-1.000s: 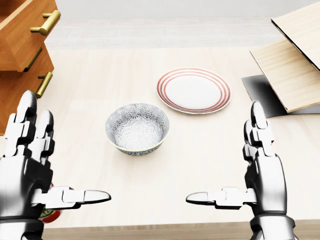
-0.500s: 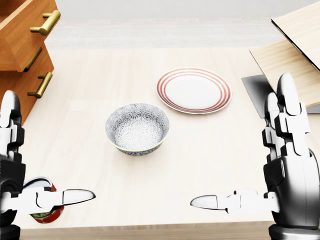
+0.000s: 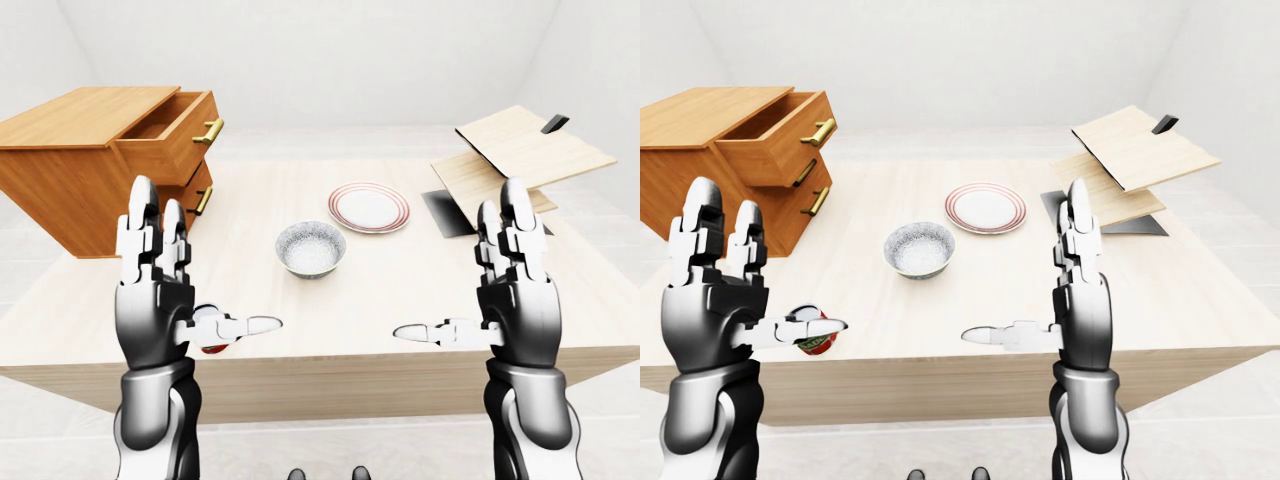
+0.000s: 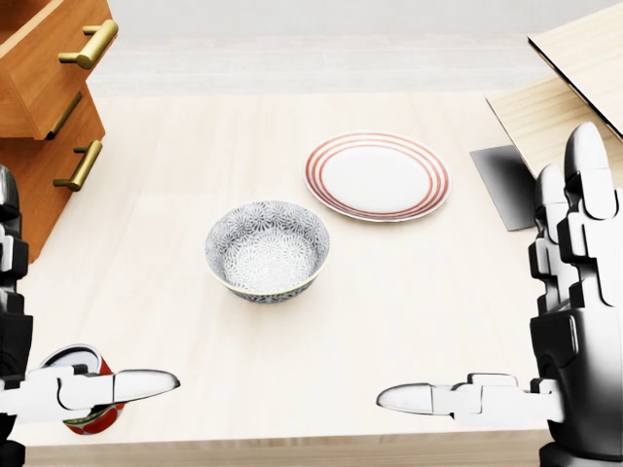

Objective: Close the top drawer of the cabinet.

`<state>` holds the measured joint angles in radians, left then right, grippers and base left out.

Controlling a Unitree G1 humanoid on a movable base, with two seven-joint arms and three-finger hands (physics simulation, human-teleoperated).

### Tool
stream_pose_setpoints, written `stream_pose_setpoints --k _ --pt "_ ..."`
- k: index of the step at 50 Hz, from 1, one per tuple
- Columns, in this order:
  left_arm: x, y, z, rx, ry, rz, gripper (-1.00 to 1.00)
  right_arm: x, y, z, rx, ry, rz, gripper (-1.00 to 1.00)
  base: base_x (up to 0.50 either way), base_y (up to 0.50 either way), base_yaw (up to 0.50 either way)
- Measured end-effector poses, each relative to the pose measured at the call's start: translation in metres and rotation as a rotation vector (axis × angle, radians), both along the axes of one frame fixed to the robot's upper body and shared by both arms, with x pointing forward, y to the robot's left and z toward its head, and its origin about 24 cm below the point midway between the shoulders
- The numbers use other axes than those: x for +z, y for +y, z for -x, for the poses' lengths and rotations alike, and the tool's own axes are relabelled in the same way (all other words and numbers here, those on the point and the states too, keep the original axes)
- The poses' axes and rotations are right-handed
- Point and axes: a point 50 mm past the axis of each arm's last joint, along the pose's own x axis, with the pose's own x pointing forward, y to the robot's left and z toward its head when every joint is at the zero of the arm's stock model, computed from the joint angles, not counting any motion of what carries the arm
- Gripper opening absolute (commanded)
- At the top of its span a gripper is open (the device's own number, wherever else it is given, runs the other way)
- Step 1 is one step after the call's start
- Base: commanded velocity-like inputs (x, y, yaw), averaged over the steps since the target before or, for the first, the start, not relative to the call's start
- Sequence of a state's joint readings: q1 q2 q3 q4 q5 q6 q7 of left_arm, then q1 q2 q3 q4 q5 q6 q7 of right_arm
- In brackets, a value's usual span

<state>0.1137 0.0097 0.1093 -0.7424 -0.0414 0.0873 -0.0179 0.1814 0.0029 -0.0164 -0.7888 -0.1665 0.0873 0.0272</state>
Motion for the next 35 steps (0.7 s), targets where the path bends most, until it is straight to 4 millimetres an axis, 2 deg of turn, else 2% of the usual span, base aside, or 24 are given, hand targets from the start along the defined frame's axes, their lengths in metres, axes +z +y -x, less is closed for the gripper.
stream_pose_setpoints --k 15,35 --pt "-0.0054 -0.0027 -0.0015 0.017 0.032 -0.044 1.0 0.0005 -0.002 0.0006 -0.007 -0.003 -0.007 1.0 0.0 0.02 0.0" --pt "-0.0077 -0.0024 -0.0027 0.036 0.045 -0.054 1.0 0.001 -0.0013 0.0007 -0.005 -0.005 0.001 1.0 0.01 0.5 0.0"
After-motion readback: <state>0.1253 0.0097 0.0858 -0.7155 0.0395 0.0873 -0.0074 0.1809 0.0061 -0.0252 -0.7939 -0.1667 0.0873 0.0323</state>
